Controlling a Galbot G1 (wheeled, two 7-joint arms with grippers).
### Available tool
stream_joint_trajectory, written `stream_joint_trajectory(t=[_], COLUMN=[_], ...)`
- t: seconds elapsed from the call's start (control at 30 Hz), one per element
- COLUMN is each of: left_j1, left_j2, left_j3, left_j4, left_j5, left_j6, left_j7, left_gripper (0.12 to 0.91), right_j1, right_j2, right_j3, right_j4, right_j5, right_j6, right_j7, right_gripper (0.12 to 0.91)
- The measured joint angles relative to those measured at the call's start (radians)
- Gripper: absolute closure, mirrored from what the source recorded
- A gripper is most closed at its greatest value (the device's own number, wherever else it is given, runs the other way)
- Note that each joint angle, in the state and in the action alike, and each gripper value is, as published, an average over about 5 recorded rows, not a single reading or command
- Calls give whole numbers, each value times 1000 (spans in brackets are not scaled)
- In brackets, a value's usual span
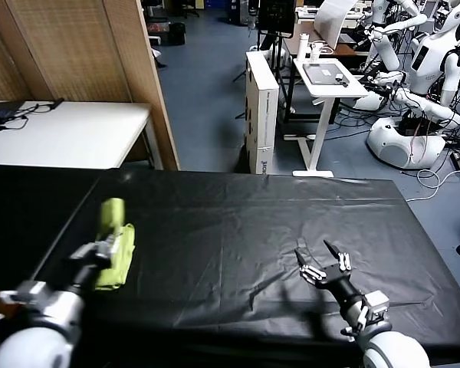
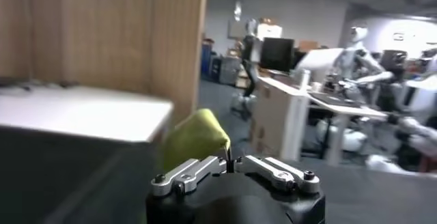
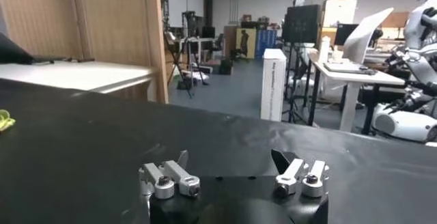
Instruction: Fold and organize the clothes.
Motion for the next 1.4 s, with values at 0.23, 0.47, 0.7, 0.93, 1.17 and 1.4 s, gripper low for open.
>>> stream_joint_trajectory(t=[0.23, 0.47, 0.7, 0.93, 1.17, 1.4], left_j1=[-30, -42, -38, -26, -9, 1], left_j2=[-89, -81, -1, 100, 115, 117], left_j3=[147, 169, 124, 44, 14, -11], left_j4=[130, 138, 71, 36, 30, 18], left_j5=[74, 163, 184, 177, 192, 195], left_j6=[-15, -26, -53, -76, -86, -92], left_j7=[-4, 34, 85, 83, 82, 80], left_gripper=[871, 624, 211, 124, 123, 123], right_j1=[27, 99, 226, 346, 373, 381], right_j2=[-17, -39, -48, 2, 55, 79], right_j3=[-19, -83, -213, -395, -504, -522], right_j4=[9, 22, 12, -46, -96, -126], right_j5=[32, 189, 438, 536, 469, 438], right_j6=[-37, -149, -260, -290, -291, -287], right_j7=[-2, 50, 180, 298, 325, 312], right_gripper=[118, 118, 118, 118, 139, 488])
